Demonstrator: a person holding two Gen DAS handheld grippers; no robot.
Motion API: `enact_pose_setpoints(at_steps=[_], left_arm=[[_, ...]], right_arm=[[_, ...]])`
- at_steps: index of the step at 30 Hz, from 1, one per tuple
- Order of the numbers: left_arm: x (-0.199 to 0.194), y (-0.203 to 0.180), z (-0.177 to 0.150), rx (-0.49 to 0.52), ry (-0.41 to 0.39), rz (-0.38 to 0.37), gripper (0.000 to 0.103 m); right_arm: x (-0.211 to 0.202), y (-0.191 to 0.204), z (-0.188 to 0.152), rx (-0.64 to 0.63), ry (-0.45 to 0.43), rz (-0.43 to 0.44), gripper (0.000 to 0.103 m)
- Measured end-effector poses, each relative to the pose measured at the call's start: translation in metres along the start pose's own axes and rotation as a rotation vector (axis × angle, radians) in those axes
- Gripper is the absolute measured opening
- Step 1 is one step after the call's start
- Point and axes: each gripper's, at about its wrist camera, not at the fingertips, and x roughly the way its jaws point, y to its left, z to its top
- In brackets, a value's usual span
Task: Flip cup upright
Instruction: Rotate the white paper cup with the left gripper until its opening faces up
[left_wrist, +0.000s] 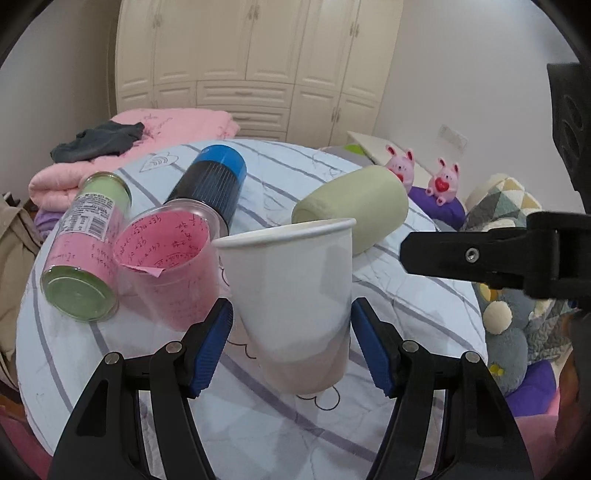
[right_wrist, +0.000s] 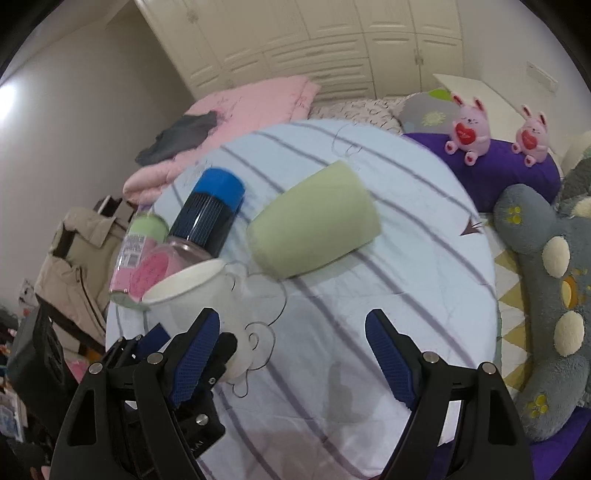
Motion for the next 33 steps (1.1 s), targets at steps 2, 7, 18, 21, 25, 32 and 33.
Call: enact_pose_setpoints(at_steps=[2, 7, 18, 21, 25, 32, 33], left_arm=[[-0.002, 0.000, 0.000, 0.003, -0.001, -0.001, 0.068], [-0.003, -0.002, -0.006, 0.020, 0.014, -0.015, 0.068], [-0.008, 0.009, 0.001, -0.036, 0.038, 0.020, 0.077], [-0.004, 0.012, 0.017, -0.071, 0.072, 0.036, 0.081], [0.014, 0.002, 0.038, -0.054, 0.159, 0.081, 0.083], [0.047, -0.016, 0.045, 0.020, 0.282, 0.188, 0.067], [0.051, -0.018, 0.045, 0.036, 0.289, 0.214, 0.066]], right_arm=[[-0.003, 0.004, -0.001, -0.004, -0.017, 0.010, 0.083], [-0.004, 0.015, 0.015, -0.001, -0.033, 0.049, 0.083], [0.030, 0.010, 0.028, 0.023, 0.055, 0.074, 0.083], [0.019, -0.004, 0.020, 0.052, 0.050, 0.078, 0.083], [0.005, -0.023, 0.013, 0.087, 0.025, 0.059, 0.083], [0.000, -0.040, 0.016, 0.107, 0.023, 0.092, 0.083], [0.002, -0.042, 0.019, 0.106, 0.029, 0.103, 0.083]])
